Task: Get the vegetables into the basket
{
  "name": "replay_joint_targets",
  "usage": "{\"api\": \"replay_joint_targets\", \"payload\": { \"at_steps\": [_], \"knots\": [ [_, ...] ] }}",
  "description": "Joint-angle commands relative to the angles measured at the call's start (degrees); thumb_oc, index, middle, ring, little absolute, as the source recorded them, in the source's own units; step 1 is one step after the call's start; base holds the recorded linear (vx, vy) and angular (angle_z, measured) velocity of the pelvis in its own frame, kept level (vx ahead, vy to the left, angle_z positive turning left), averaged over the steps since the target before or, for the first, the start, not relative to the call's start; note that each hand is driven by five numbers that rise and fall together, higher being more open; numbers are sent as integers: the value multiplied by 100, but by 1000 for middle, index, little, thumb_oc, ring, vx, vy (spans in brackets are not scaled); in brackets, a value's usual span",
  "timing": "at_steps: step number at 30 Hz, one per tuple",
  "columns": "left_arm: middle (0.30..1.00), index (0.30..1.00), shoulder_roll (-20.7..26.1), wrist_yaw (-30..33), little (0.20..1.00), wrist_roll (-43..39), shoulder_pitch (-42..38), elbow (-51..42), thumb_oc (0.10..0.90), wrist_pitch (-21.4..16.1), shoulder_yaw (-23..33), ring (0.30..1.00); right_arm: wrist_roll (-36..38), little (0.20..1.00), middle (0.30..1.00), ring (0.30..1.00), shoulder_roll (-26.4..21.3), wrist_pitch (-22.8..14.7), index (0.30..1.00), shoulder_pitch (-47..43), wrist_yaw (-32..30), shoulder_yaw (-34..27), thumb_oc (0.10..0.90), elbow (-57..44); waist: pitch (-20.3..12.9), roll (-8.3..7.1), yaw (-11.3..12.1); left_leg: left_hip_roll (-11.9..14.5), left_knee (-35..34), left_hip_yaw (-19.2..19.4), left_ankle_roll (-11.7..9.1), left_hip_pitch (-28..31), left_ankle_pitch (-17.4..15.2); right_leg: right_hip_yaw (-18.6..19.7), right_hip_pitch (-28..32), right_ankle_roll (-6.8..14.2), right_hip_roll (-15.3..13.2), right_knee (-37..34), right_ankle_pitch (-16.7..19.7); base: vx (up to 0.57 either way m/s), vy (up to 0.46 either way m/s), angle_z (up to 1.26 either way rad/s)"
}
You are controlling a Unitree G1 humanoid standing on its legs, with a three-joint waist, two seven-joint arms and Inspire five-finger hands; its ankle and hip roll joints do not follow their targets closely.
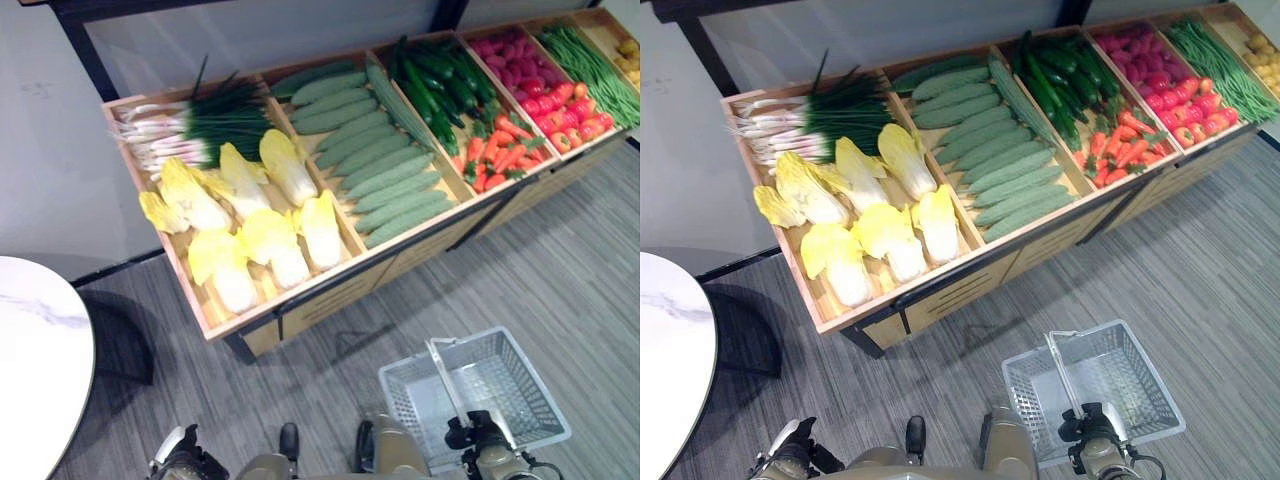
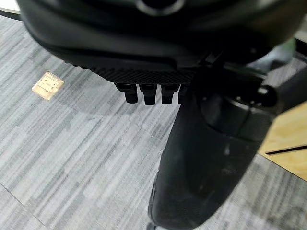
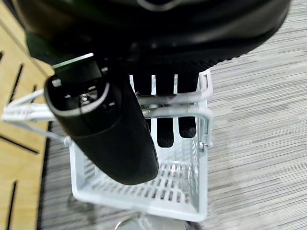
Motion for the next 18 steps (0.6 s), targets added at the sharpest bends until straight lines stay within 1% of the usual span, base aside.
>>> {"api": "replay_joint_targets", "payload": {
  "at_steps": [1, 2, 3, 4, 6, 8, 9, 10, 11, 12, 13, 14, 16, 17, 18],
  "knots": [
    [1000, 1000, 77, 162, 1000, -125, -85, 85, 900, -30, 148, 1000, 145, 300, 300, 300, -285, -152, 300, -120, -198, -8, 400, -126, 281, 105, -77, 383, -29, -204, -538, -182, -100, 253, 569, 258, -49, -1023, 1068, 81, -117, 67],
    [1000, 1000, 76, 161, 1000, -125, -85, 85, 900, -30, 148, 1000, 146, 300, 300, 300, -285, -152, 300, -121, -198, -8, 400, -126, 285, 109, -78, 387, -29, -206, -539, -176, -104, 249, 578, 257, -46, -1026, 1066, 85, -117, 58],
    [1000, 1000, 81, 160, 1000, -138, -114, 94, 900, -38, 128, 1000, 156, 300, 300, 300, -285, -153, 300, -115, -191, 11, 400, -124, 290, 110, -141, 407, -29, -322, -578, -156, -123, 518, 493, 276, 7, -1114, 1127, 100, -130, 66],
    [1000, 1000, 85, 154, 1000, -150, -127, 87, 900, -43, 112, 1000, 157, 300, 300, 300, -277, -147, 300, -79, -184, 7, 400, -161, 283, 101, -175, 409, -29, -440, -605, -126, -125, 638, 517, 276, 46, -1105, 1120, 125, -205, 68],
    [1000, 1000, 74, 159, 1000, -165, -167, 148, 900, -34, 130, 1000, 183, 300, 300, 300, -284, -143, 300, -54, -167, -25, 400, -102, 229, 68, -201, 449, -29, -602, -660, -136, -92, 643, 680, 251, 78, -1184, 1018, 97, -235, 75],
    [1000, 1000, 58, 159, 1000, -219, -143, 208, 900, -29, 199, 1000, 159, 300, 300, 300, -303, -130, 300, -35, -150, -31, 400, -82, 140, 49, -173, 570, -29, -631, -758, -152, -80, 409, 778, 197, 96, -1295, 954, 106, -365, 71],
    [1000, 1000, 20, 167, 1000, -281, -135, 236, 900, -22, 225, 1000, 163, 300, 300, 300, -362, -149, 300, -58, -147, -18, 400, -32, 64, 88, -164, 734, -29, -691, -860, -213, -5, 285, 893, 123, 203, -1387, 895, 77, -342, 37],
    [1000, 1000, 19, 168, 1000, -281, -135, 236, 900, -22, 226, 1000, 163, 300, 300, 300, -363, -150, 300, -59, -146, -17, 400, -30, 63, 92, -170, 737, -29, -698, -862, -215, -5, 277, 896, 121, 204, -1390, 896, 64, -412, 24],
    [1000, 1000, -24, 180, 1000, -329, -120, 250, 900, -20, 249, 1000, 131, 300, 300, 300, -421, -159, 300, -92, -139, 17, 400, -34, 24, 118, -148, 854, -29, -715, -933, -266, 60, 117, 971, 67, 269, -1440, 838, 18, -178, 19],
    [1000, 1000, -25, 180, 1000, -329, -120, 250, 900, -20, 250, 1000, 131, 300, 300, 300, -421, -159, 300, -93, -139, 18, 400, -33, 24, 120, -152, 855, -29, -720, -935, -267, 60, 112, 972, 66, 269, -1441, 837, 14, -273, 32],
    [1000, 1000, -47, 179, 1000, -377, -105, 242, 900, -21, 266, 1000, 114, 300, 300, 300, -467, -166, 300, -114, -138, 28, 400, -42, 22, 138, -137, 926, -29, -755, -971, -306, 120, 42, 999, 22, 325, -1446, 802, -25, -268, 33],
    [1000, 1000, -80, 207, 1000, -425, -112, 249, 900, -11, 281, 1000, 96, 300, 300, 300, -541, -182, 300, -131, -155, 50, 400, -63, 40, 177, -123, 1013, -29, -825, -1046, -415, 259, -77, 1012, -54, 392, -1471, 757, -55, -338, 24],
    [1000, 1000, -134, 223, 1000, -441, -122, 256, 900, 1, 265, 1000, 77, 300, 300, 300, -640, -183, 300, -135, -183, 21, 400, -29, 65, 207, -109, 1061, -29, -884, -1132, -550, 426, -228, 1040, -110, 425, -1534, 742, -71, -243, 33],
    [1000, 1000, -205, 226, 1000, -459, -135, 233, 900, -5, 236, 1000, 84, 300, 300, 300, -727, -181, 300, -110, -224, -45, 400, -1, 89, 202, -130, 1034, -29, -739, -1101, -599, 481, -363, 1080, -115, 359, -1594, 762, -45, -110, 51],
    [1000, 1000, -206, 226, 1000, -459, -135, 233, 900, -4, 236, 1000, 84, 300, 300, 300, -728, -182, 300, -110, -224, -46, 400, 0, 92, 202, -132, 1033, -29, -740, -1101, -596, 480, -364, 1084, -114, 358, -1596, 762, -43, -63, 44]
  ]
}}
